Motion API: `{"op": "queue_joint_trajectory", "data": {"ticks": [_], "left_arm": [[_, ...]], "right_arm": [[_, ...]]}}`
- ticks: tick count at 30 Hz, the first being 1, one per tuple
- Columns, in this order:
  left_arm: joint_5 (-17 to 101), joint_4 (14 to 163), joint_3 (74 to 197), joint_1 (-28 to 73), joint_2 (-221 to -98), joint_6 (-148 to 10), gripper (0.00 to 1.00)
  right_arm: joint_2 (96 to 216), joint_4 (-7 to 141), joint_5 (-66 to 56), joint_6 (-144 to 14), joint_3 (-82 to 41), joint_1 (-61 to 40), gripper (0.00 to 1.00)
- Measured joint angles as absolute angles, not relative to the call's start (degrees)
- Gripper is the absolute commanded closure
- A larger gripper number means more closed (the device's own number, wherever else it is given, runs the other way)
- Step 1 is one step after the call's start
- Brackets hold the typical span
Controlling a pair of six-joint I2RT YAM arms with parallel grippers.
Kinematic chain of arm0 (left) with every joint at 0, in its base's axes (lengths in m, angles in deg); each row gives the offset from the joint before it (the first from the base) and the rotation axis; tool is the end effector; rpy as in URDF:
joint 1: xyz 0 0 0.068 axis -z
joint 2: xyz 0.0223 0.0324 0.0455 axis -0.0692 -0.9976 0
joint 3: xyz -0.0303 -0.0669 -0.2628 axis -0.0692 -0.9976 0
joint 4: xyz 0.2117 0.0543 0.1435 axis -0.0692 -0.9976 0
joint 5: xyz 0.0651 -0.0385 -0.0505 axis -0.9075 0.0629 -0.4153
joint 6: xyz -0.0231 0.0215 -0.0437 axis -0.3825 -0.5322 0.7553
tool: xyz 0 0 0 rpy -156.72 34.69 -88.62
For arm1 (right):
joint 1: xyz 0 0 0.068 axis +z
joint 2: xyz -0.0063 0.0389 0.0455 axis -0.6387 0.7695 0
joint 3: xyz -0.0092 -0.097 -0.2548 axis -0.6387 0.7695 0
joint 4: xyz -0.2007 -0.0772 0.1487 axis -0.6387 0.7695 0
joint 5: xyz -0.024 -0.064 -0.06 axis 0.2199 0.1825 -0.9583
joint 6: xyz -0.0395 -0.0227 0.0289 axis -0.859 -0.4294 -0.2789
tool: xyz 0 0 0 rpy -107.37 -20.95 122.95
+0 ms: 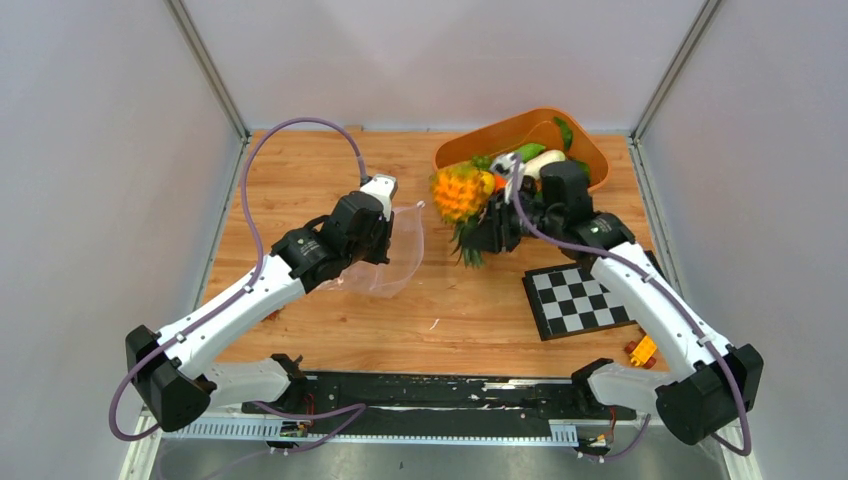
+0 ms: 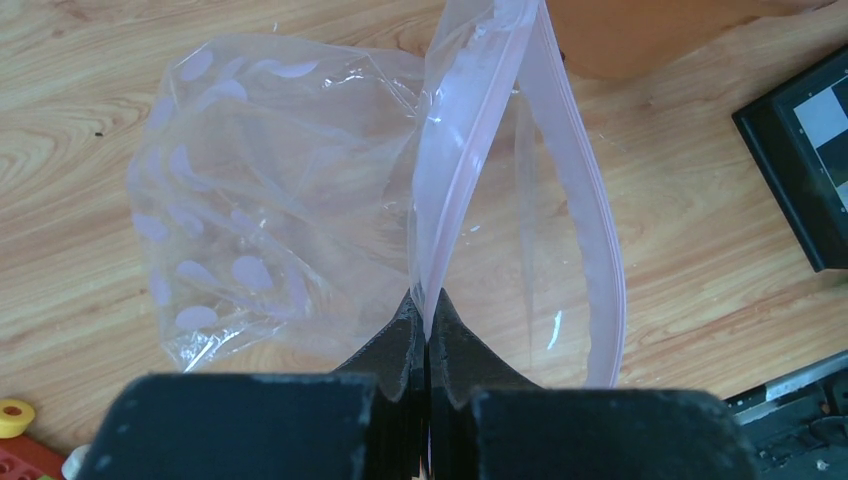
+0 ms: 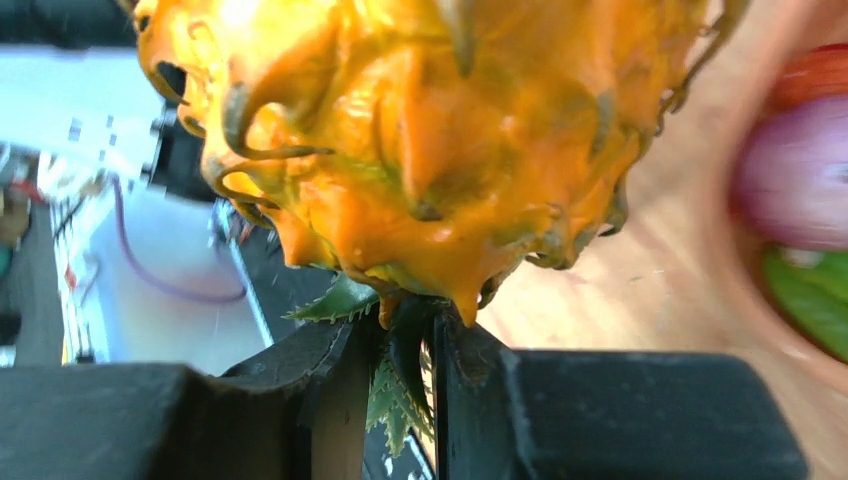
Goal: Place the food in the zip-top bag and seal the zipper
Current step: Place the fake fruit in the zipper food storage bag.
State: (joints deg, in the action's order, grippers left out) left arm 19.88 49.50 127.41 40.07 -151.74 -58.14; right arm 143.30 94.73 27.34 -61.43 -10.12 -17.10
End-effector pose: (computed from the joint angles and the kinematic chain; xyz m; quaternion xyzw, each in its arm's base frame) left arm 0.1850 -0.1670 0.3322 0.1198 0.8941 -0.1356 0.4097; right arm 0.2289 0.1201 0.3532 -0.2532 0.7969 0.4163 0.3571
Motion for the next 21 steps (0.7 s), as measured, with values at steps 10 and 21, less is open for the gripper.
{"op": "queue_joint_trajectory", "data": {"ticks": [10,21], "left_arm": [[19.6,49.5,127.2,40.1,-150.8,-57.3,0.97],[20.6,50.0,126.1,40.0,-148.2,-57.4,0.84]], "right_arm": [[146.3,107.0,22.4,-72.0,-12.1,0.1,0.88],[153.1,111.9,14.8,-75.8,-14.8,2.2,0.74]]}}
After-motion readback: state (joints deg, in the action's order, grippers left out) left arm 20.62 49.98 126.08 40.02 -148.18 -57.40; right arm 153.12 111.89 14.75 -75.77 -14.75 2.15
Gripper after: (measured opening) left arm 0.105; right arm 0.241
